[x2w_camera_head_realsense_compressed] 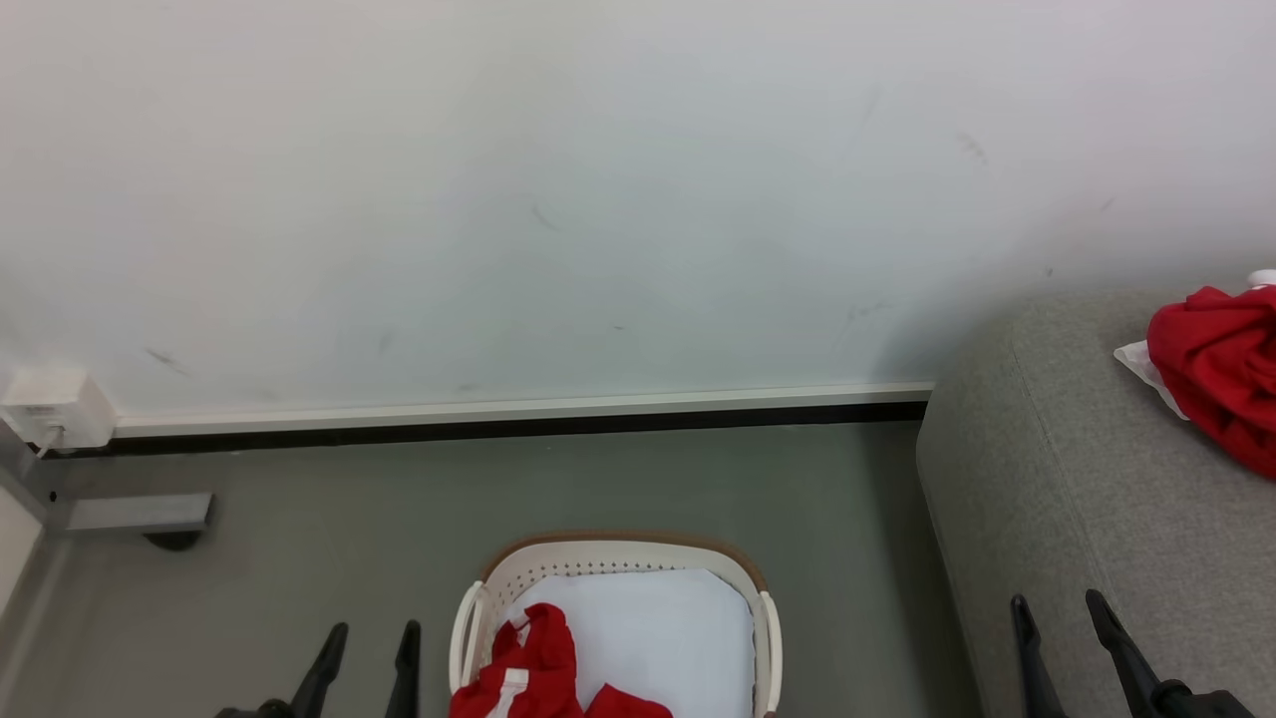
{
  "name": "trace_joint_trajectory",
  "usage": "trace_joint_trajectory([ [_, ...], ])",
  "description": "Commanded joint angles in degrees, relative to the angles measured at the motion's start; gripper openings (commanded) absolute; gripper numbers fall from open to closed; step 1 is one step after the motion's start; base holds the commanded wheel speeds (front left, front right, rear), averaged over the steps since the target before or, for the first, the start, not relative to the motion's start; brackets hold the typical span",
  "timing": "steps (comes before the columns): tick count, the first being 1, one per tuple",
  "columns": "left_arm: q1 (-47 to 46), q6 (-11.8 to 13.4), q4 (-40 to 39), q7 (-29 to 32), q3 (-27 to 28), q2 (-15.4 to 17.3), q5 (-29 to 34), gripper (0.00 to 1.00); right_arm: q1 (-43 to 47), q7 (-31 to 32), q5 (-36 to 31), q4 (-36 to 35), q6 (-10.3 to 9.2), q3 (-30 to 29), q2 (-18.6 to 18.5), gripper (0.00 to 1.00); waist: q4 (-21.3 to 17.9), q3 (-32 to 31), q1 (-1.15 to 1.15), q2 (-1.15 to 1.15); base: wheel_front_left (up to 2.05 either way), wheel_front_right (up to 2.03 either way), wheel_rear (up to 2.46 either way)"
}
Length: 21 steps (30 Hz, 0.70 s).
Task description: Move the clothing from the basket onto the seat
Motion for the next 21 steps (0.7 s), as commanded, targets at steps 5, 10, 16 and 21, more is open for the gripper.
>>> trace_joint_trajectory([
  [5, -0.75, 0.09, 0.22, -0.02, -1.01, 1.17, -0.74, 1.0, -0.97, 0.03, -0.02, -0.23, -0.14, -0.1, -0.15, 1.0, -0.76, 1.0, 0.01, 0.0, 0.0, 0.0, 0.0],
  [10, -4.03, 0.08, 1.11, -0.01, -4.0, 2.54, -0.62, 1.0, -3.04, 0.03, 0.07, -1.47, -0.14, 0.1, -0.16, 1.0, -2.29, 4.26, 0.01, 0.0, 0.0, 0.0, 0.0],
  [16, -12.79, 0.08, 7.06, 0.04, -10.28, 5.39, 0.22, 1.0, -7.33, 0.04, 0.68, -4.11, -0.14, 0.38, -0.13, 1.0, -5.3, 12.42, 0.01, 0.0, 0.0, 0.0, 0.0],
  [21, -22.21, 0.08, 13.85, 4.73, -17.22, 8.72, 0.25, 1.0, -11.21, 0.03, 1.99, -6.49, -0.14, 1.01, -0.12, 1.0, -8.52, 20.9, 0.01, 0.0, 0.0, 0.0, 0.0],
])
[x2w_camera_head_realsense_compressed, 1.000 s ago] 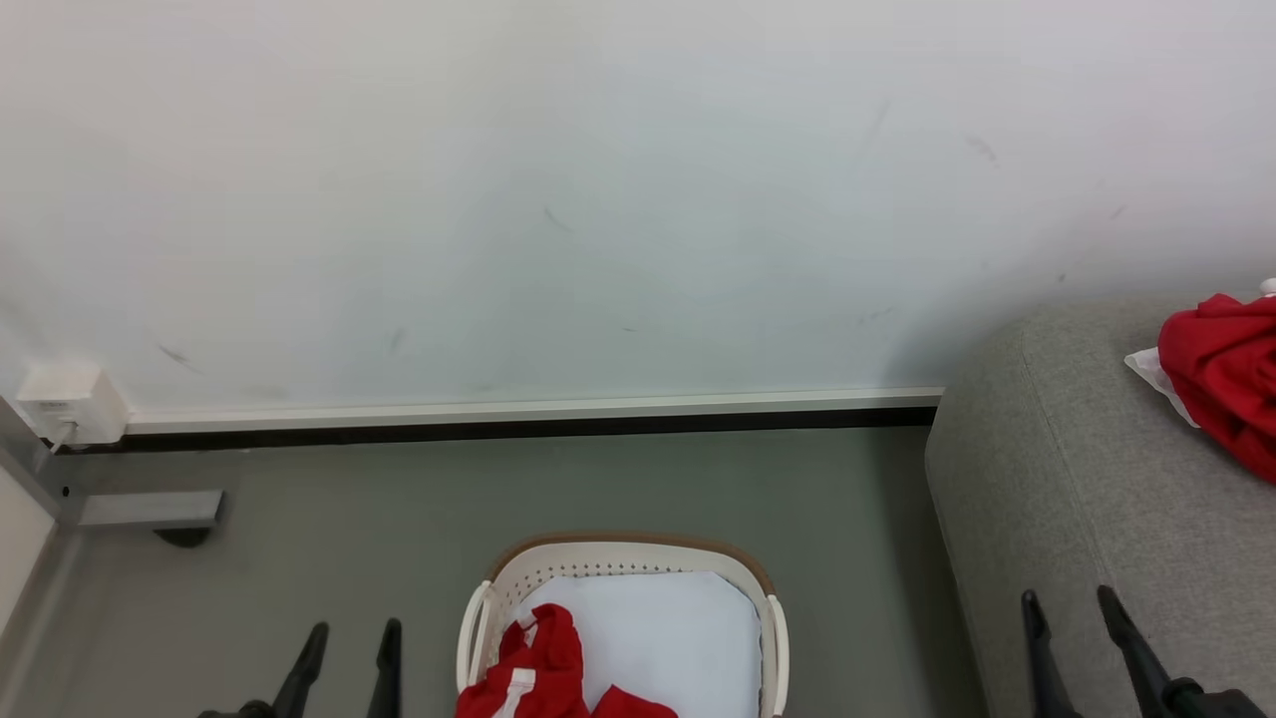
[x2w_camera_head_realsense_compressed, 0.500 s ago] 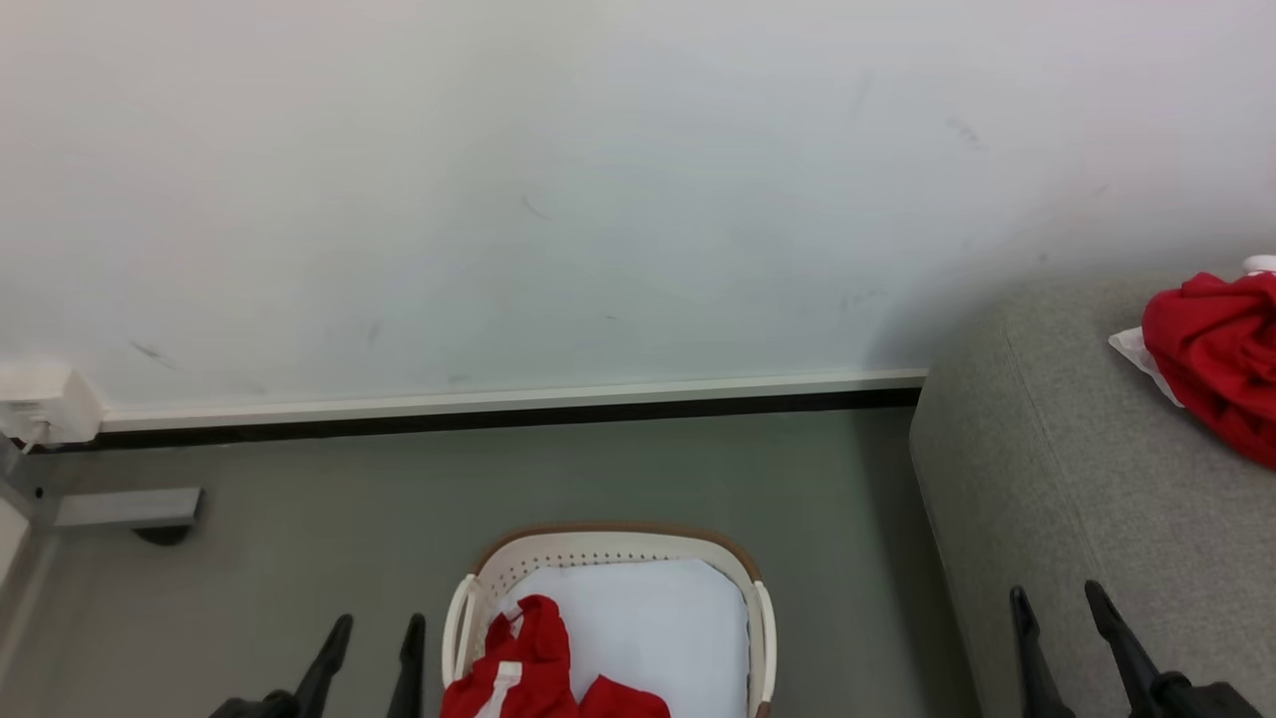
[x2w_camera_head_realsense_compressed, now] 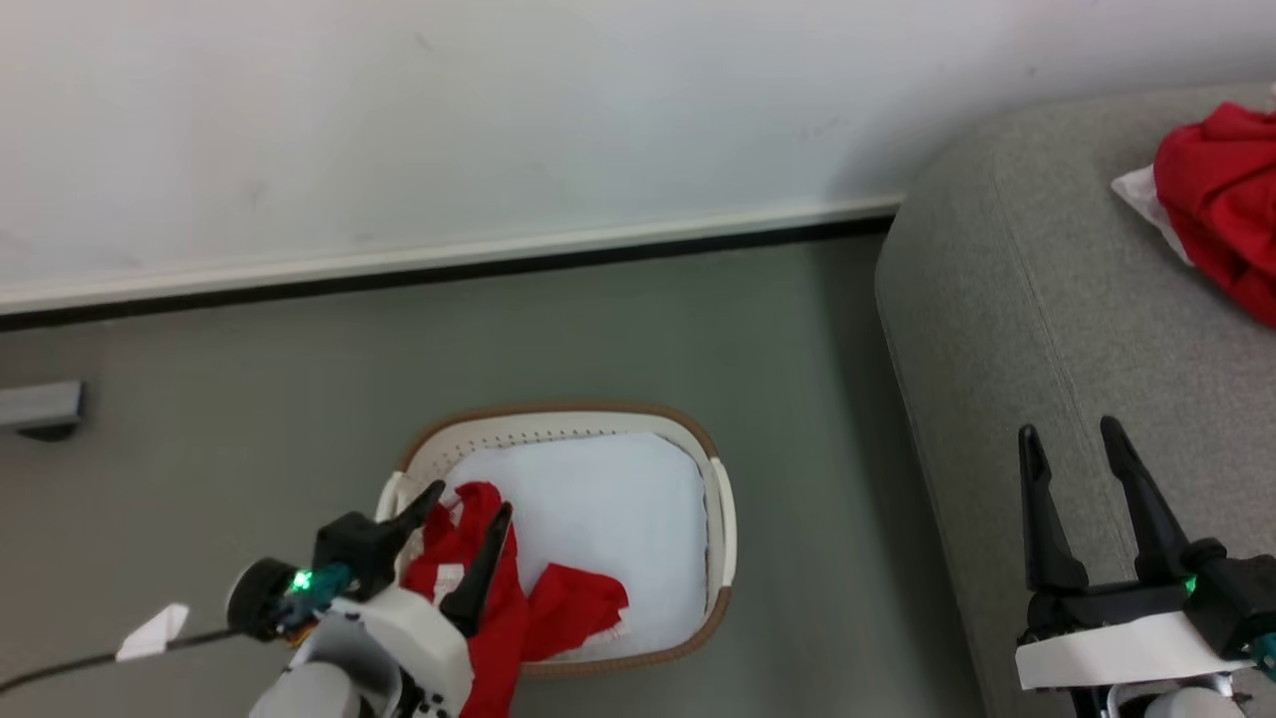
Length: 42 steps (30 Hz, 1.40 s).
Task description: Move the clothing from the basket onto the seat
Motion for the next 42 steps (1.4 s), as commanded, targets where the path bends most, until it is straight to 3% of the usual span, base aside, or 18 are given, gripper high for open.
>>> trace_joint_trajectory([
  [1, -3.54, 0.09, 2.1, 2.3, -2.93, 1.66, -0.21, 1.0, -1.85, 0.05, 0.73, -0.85, -0.14, 0.16, -0.08, 1.0, -4.19, 8.31, -0.01, 0.0, 0.0, 0.0, 0.0],
  [11, -16.91, 0.1, 12.29, 13.04, -13.9, 8.41, -5.82, 1.0, -7.45, 0.04, 4.07, -4.55, -0.14, 1.94, -0.04, 1.0, -9.85, 22.61, -0.01, 0.0, 0.0, 0.0, 0.0],
  [23, -24.9, 0.09, 16.82, 16.56, -23.62, 14.71, -11.39, 1.0, -10.32, 0.04, 7.21, -7.52, -0.14, 2.57, -0.02, 1.0, -13.14, 31.64, -0.01, 0.0, 0.0, 0.0, 0.0],
  [34, -29.72, 0.09, 20.1, 19.45, -27.59, 18.84, -11.92, 1.0, -11.53, 0.04, 10.21, -9.61, -0.14, 3.33, -0.05, 1.0, -15.25, 38.8, -0.01, 0.0, 0.0, 0.0, 0.0],
  [35, -29.83, 0.09, 19.87, 19.48, -28.28, 18.89, -12.13, 0.92, -11.61, 0.04, 10.3, -9.57, -0.14, 3.39, -0.04, 1.0, -15.32, 39.13, -0.01, 0.0, 0.0, 0.0, 0.0],
  [36, -29.85, 0.09, 19.88, 19.68, -28.88, 18.9, -12.62, 0.16, -11.68, 0.04, 10.43, -9.46, -0.14, 3.43, -0.03, 1.0, -15.34, 39.32, -0.01, 0.0, 0.0, 0.0, 0.0],
  [37, -29.9, 0.08, 19.79, 19.85, -29.56, 18.92, -12.98, 0.0, -11.75, 0.04, 10.45, -9.35, -0.14, 3.39, -0.04, 1.0, -15.32, 39.42, -0.01, 0.0, 0.0, 0.0, 0.0],
  [42, -30.68, 0.08, 19.86, 17.53, -29.7, 18.1, -14.43, 0.0, -12.03, 0.04, 10.39, -8.53, -0.14, 2.65, -0.05, 1.0, -14.28, 37.79, -0.01, 0.0, 0.0, 0.0, 0.0],
])
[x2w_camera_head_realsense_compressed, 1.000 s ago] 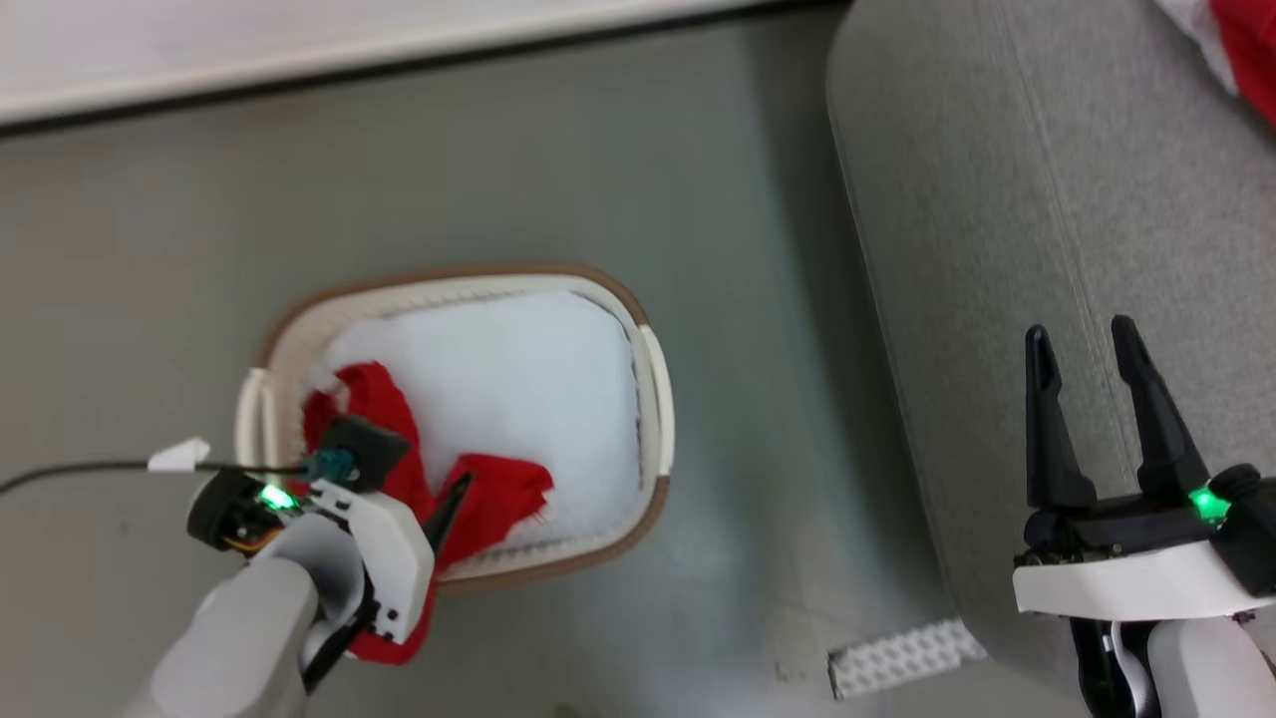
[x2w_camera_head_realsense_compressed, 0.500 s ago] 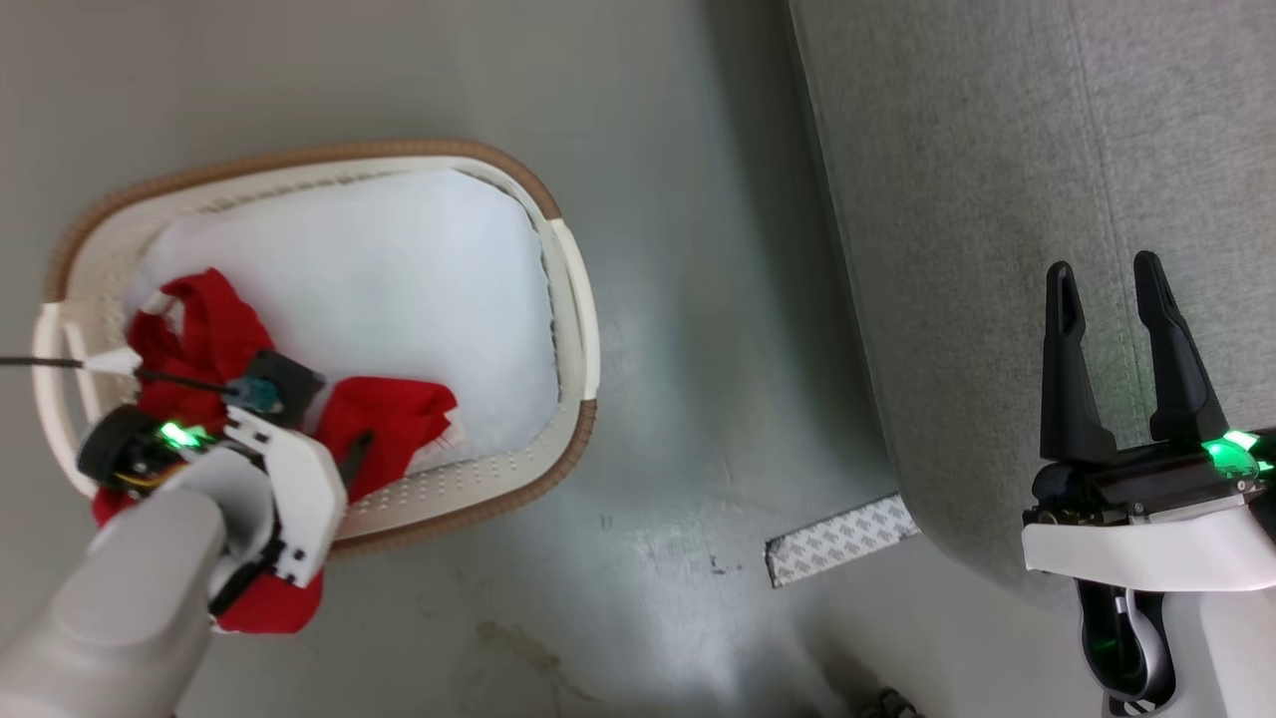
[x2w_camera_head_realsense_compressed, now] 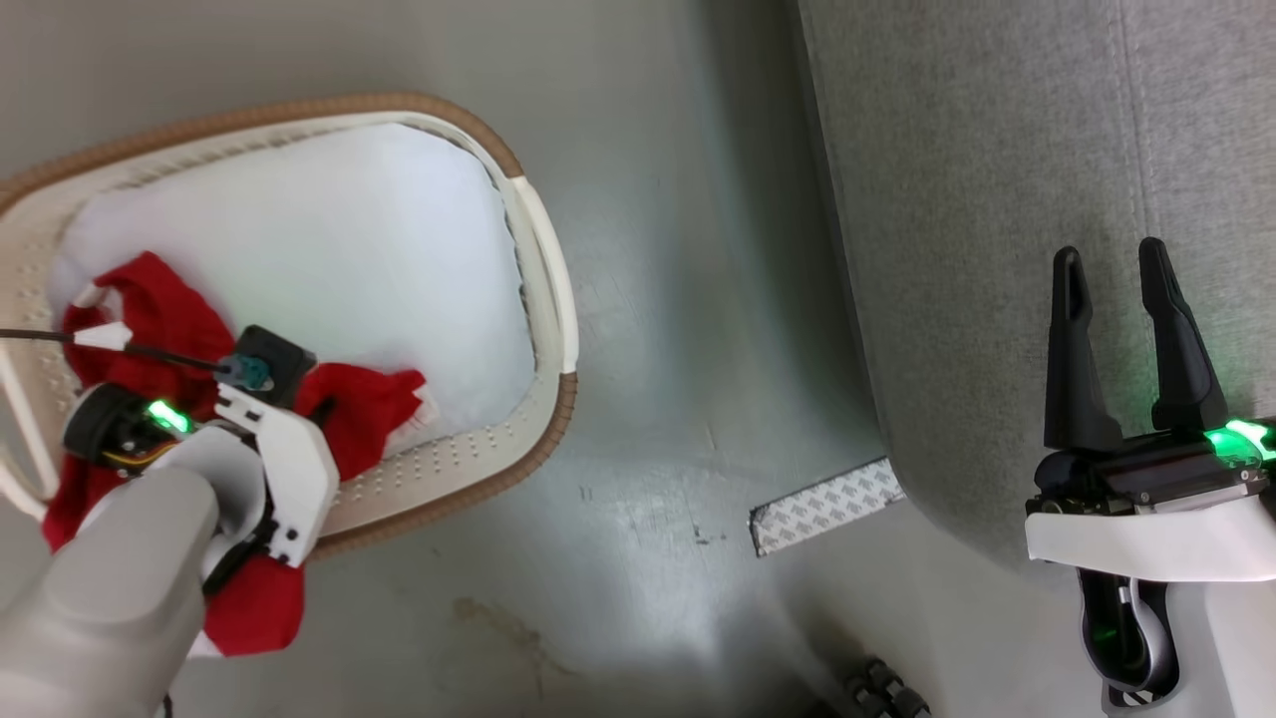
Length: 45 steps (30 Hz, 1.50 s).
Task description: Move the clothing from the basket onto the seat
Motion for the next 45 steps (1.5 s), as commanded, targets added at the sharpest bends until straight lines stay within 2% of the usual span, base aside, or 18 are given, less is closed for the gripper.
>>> trace_joint_trajectory([
  [1, 0.11, 0.15, 0.13, -1.18, 0.51, -0.37, -1.3, 0.0, -0.83, 0.03, -0.08, 0.38, -0.14, -0.49, -0.04, 1.0, 0.83, -1.82, -0.01, 0.0, 0.0, 0.0, 0.0],
  [11, 5.35, 1.97, -1.74, -10.67, 3.76, -4.67, -5.75, 0.0, 2.26, 0.04, -3.57, 3.12, -0.14, -3.45, -0.07, 1.0, 5.79, -16.73, -0.01, 0.0, 0.0, 0.0, 0.0],
  [16, 9.1, 3.6, -4.38, -14.31, 5.07, -7.23, -8.29, 0.0, 5.49, 0.03, -5.28, 4.65, -0.15, -4.81, -0.11, 1.0, 8.42, -26.1, -0.01, 0.0, 0.0, 0.0, 0.0],
  [21, 12.92, 5.61, -8.67, -16.66, 5.99, -8.46, -9.81, 0.0, 9.13, 0.03, -7.06, 5.9, -0.15, -5.59, -0.11, 1.0, 10.53, -34.59, -0.01, 0.0, 0.0, 0.0, 0.0],
  [35, 25.87, 14.86, -28.64, -20.52, 9.63, -6.49, -11.58, 0.0, 18.7, 0.03, -11.65, 7.66, -0.15, -6.33, -0.07, 1.0, 12.94, -51.16, -0.01, 0.0, 0.0, 0.0, 0.0],
  [45, 33.04, 19.8, -38.05, -20.83, 11.69, -3.77, -12.11, 0.0, 22.23, 0.03, -14.11, 7.38, -0.15, -5.35, -0.08, 1.0, 13.89, -55.38, -0.01, 0.0, 0.0, 0.0, 0.0],
])
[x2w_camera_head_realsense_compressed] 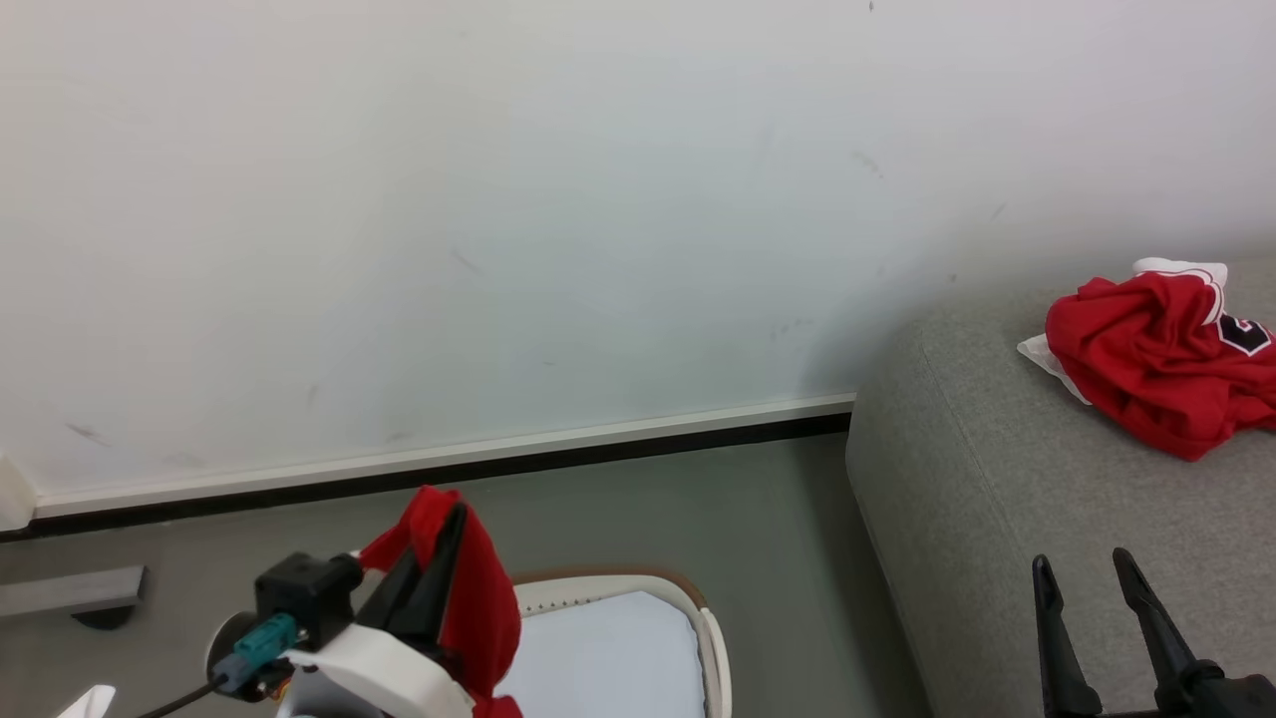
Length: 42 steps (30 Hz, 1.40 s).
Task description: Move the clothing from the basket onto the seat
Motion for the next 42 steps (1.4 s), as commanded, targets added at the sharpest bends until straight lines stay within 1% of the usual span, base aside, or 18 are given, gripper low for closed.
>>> trace_joint_trajectory([
  [1, 1.19, 0.75, -1.02, -0.33, 0.53, 0.93, -0.56, 0.0, 0.94, 0.04, -0.59, -0.13, -0.15, 0.31, -0.13, 1.0, 0.51, -0.71, 0.02, 0.0, 0.0, 0.0, 0.0],
  [7, 2.1, 1.55, -2.67, -0.12, 0.94, 1.57, -0.64, 0.0, 1.06, 0.03, -1.2, 0.18, -0.15, 1.37, -0.13, 1.0, 0.9, -0.98, 0.02, 0.0, 0.0, 0.0, 0.0],
  [11, 2.36, 2.0, -3.99, 0.06, 1.02, 1.86, -0.7, 0.0, 0.16, 0.03, -1.97, 0.49, -0.15, 4.03, -0.12, 1.0, 1.1, -0.72, 0.02, 0.0, 0.0, 0.0, 0.0],
  [14, 1.7, 1.5, -5.22, 0.39, 0.75, 2.16, -0.6, 0.0, -2.04, 0.03, -2.58, 0.78, -0.15, 8.56, -0.09, 1.0, 1.14, -0.28, 0.02, 0.0, 0.0, 0.0, 0.0],
  [19, -0.05, 0.72, -7.58, 1.04, 0.07, 2.12, -0.1, 0.0, -7.54, 0.03, -2.94, 2.96, -0.15, 19.01, -0.57, 1.0, 1.38, 0.21, 0.02, 0.0, 0.0, 0.0, 0.0],
  [22, -1.45, -0.03, -9.07, 2.03, -0.86, 1.5, 0.3, 0.0, -11.96, 0.04, -1.26, 5.01, -0.15, 25.76, -2.21, 1.0, 1.81, 0.33, 0.02, 0.0, 0.0, 0.0, 0.0],
  [25, -2.88, -1.16, -10.33, 3.61, -2.44, 0.66, 0.6, 0.0, -16.71, 0.04, 0.65, 7.35, -0.15, 33.71, -4.22, 1.0, 2.5, 0.35, 0.02, 0.0, 0.0, 0.0, 0.0],
  [30, -5.02, -3.18, -11.99, 5.69, -4.92, -0.59, 0.61, 0.0, -23.96, 0.04, 5.64, 11.64, -0.14, 44.75, -6.03, 1.0, 3.63, -0.06, 0.02, 0.0, 0.0, 0.0, 0.0],
  [32, -5.41, -4.1, -12.68, 6.96, -6.14, -0.98, 0.18, 0.0, -26.44, 0.04, 7.46, 13.4, -0.15, 47.94, -6.07, 1.0, 4.01, -0.14, 0.02, 0.0, 0.0, 0.0, 0.0],
  [36, -6.23, -5.64, -13.68, 8.52, -7.95, -1.56, -0.16, 0.0, -29.81, 0.03, 10.9, 17.63, -0.15, 52.36, -5.27, 1.0, 4.7, -0.24, 0.02, 0.0, 0.0, 0.0, 0.0],
  [39, -6.4, -6.74, -14.47, 9.06, -9.18, -2.03, -0.63, 0.0, -31.25, 0.03, 13.66, 20.75, -0.15, 54.37, -4.54, 1.0, 5.07, -0.25, 0.02, 0.0, 0.0, 0.0, 0.0],
  [42, -6.3, -7.21, -15.04, 9.35, -9.87, -2.53, -0.65, 0.0, -31.59, 0.04, 16.4, 23.56, -0.15, 55.44, -3.52, 1.0, 5.3, -0.15, 0.02, 0.0, 0.0, 0.0, 0.0],
])
